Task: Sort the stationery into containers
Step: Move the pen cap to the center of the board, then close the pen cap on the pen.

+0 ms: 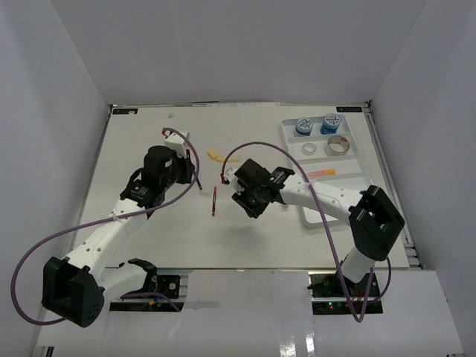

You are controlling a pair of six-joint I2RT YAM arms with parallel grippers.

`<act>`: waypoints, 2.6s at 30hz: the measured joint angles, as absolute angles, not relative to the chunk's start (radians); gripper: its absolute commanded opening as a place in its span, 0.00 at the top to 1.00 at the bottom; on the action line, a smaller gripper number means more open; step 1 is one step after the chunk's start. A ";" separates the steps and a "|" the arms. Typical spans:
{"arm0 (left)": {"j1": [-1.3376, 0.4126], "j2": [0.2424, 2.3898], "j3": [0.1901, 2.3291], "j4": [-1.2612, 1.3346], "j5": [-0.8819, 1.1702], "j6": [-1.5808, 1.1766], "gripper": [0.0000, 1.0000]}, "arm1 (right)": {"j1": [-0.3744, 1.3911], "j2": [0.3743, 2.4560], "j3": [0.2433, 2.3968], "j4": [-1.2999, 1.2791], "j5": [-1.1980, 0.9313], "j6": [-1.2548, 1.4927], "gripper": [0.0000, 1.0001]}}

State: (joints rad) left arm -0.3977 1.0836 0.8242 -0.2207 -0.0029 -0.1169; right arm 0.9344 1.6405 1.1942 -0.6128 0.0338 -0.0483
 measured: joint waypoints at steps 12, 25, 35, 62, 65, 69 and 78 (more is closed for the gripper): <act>-0.309 1.056 0.769 -0.241 -0.116 -0.175 1.00 | 0.938 1.789 1.222 -0.572 -0.089 -0.379 0.61; -0.289 1.038 0.769 -0.229 -0.067 -0.183 1.00 | 0.951 1.819 1.214 -0.507 -0.111 -0.414 0.27; -0.285 1.033 0.769 -0.209 -0.040 -0.184 1.00 | 0.951 1.716 1.082 -0.416 -0.044 -0.347 0.26; -0.284 1.032 0.767 -0.208 -0.017 -0.185 1.00 | 0.889 1.746 1.038 -0.247 0.104 -0.237 0.29; -0.284 1.032 0.767 -0.207 -0.015 -0.185 1.00 | 0.889 1.741 1.038 -0.247 0.116 -0.210 0.29; -0.284 1.032 0.767 -0.202 -0.014 -0.185 1.00 | 0.889 1.694 1.068 -0.299 0.157 -0.118 0.29; -0.284 1.023 0.766 -0.202 -0.015 -0.189 1.00 | 0.893 1.618 1.234 -0.440 0.245 0.313 0.24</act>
